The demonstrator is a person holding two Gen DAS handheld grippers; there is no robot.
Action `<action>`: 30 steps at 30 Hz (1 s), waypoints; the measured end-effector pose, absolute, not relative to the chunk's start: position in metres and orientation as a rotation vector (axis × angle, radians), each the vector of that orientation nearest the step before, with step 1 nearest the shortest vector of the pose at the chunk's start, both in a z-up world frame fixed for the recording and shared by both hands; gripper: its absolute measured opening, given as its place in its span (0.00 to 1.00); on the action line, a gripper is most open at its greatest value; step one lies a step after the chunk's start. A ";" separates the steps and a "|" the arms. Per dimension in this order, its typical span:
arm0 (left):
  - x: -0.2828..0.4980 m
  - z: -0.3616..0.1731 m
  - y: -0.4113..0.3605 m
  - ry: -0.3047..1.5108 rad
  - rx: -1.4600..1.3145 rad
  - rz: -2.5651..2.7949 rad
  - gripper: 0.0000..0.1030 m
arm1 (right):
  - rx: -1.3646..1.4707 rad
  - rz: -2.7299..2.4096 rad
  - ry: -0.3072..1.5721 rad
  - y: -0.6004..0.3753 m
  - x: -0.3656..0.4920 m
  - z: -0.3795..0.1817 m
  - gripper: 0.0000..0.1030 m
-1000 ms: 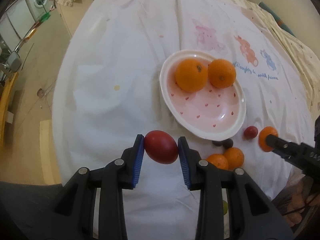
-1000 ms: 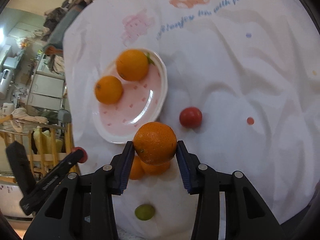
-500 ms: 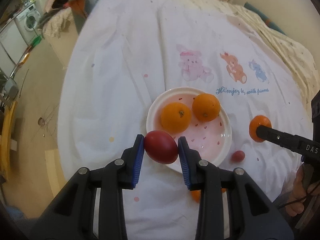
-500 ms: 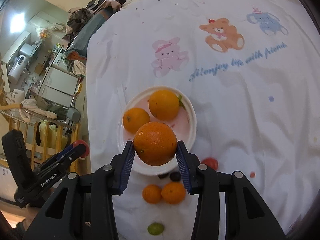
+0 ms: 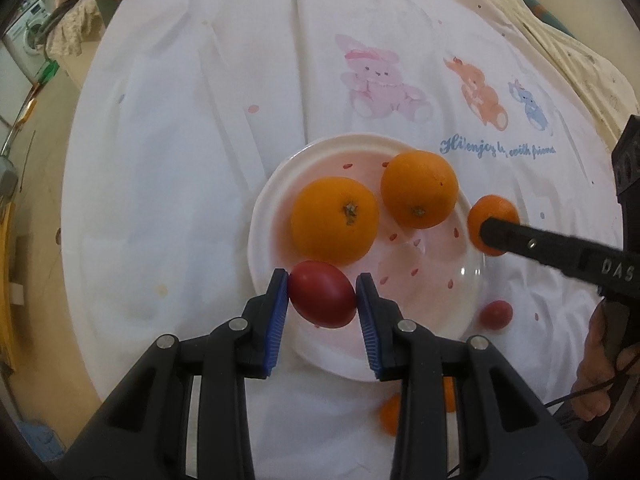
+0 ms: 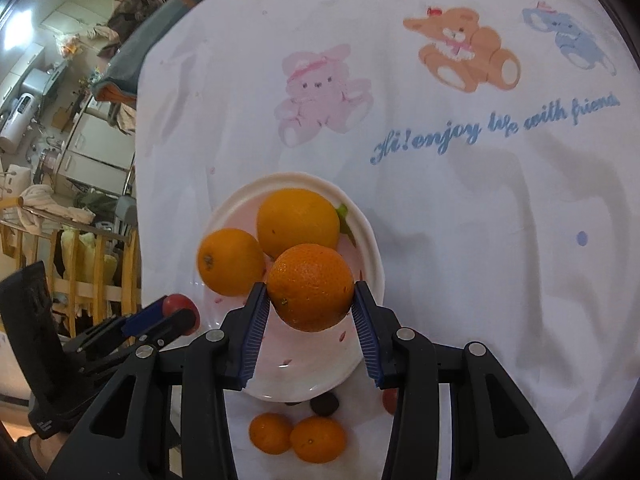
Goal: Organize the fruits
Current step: 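Carry tomato and orange onto the pink plate and open both grippers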
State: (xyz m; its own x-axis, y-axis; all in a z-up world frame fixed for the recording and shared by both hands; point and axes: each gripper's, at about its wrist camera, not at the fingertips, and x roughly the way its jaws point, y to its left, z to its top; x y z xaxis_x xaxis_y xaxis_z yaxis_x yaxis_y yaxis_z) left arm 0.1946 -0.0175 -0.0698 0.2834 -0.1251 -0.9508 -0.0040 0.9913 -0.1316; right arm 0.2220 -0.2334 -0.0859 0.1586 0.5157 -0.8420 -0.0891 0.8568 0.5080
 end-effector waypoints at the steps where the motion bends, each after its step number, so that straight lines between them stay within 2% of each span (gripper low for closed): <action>1: 0.197 -0.071 -0.018 1.287 -0.116 -0.084 0.29 | 0.373 0.452 1.359 -0.231 0.222 -0.090 0.43; 23: 0.207 -0.098 -0.022 1.375 -0.160 -0.103 0.30 | 0.350 0.454 1.414 -0.225 0.227 -0.113 0.46; 26: 0.207 -0.096 -0.024 1.373 -0.165 -0.114 0.35 | 0.367 0.455 1.416 -0.225 0.229 -0.113 0.49; 30: 0.207 -0.090 -0.027 1.346 -0.159 -0.123 0.48 | 0.399 0.460 1.397 -0.229 0.230 -0.107 0.55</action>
